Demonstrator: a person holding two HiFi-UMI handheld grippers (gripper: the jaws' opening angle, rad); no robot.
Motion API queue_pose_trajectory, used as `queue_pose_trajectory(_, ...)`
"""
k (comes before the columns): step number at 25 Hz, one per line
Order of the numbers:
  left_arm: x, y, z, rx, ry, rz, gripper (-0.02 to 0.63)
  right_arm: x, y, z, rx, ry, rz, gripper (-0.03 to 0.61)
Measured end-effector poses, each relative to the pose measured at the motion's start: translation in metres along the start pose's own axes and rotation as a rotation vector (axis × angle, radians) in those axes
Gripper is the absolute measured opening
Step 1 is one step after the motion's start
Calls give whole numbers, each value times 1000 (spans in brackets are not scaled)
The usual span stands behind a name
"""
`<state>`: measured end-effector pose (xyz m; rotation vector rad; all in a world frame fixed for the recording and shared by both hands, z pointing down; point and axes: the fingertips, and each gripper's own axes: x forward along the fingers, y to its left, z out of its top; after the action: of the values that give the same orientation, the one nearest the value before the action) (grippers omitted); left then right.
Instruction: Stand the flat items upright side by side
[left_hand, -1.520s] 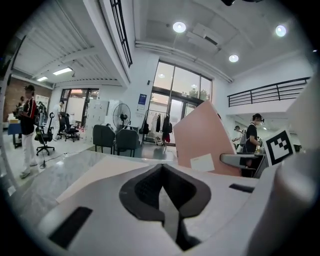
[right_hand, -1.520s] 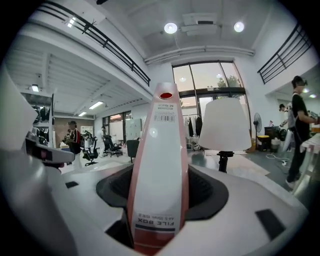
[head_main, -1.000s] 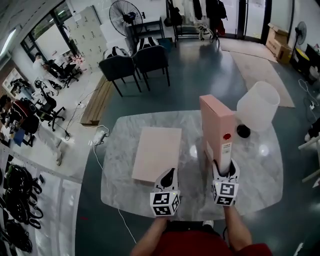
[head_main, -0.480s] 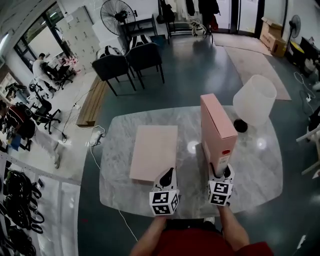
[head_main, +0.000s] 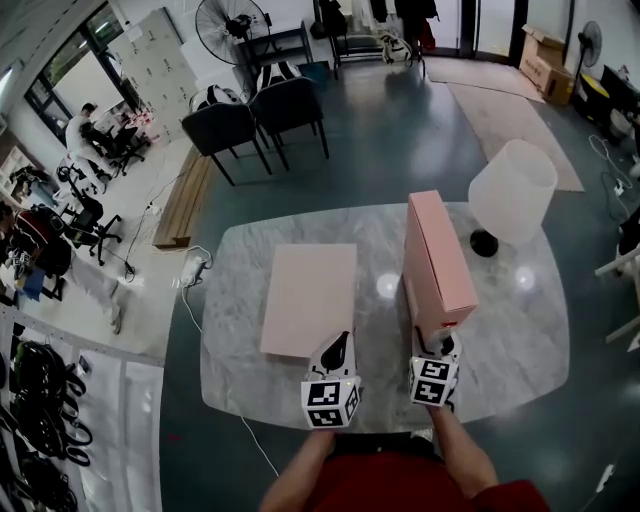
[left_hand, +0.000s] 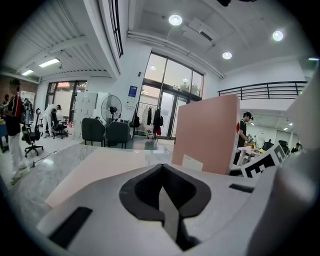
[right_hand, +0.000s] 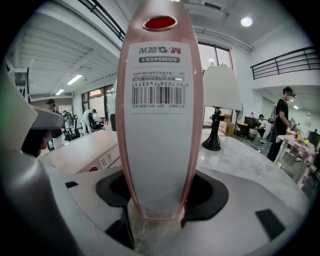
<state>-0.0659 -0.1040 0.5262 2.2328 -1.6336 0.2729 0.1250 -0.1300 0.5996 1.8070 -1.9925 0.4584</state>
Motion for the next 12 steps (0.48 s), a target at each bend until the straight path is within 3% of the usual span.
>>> queue_pose_trajectory(5, -5, 6, -7, 0, 4, 5, 3, 4, 8, -25, 10, 38, -4, 279)
queue_pose_trajectory(12, -10, 14, -13, -4, 12, 12, 3, 6, 12, -25, 3, 47, 0, 293)
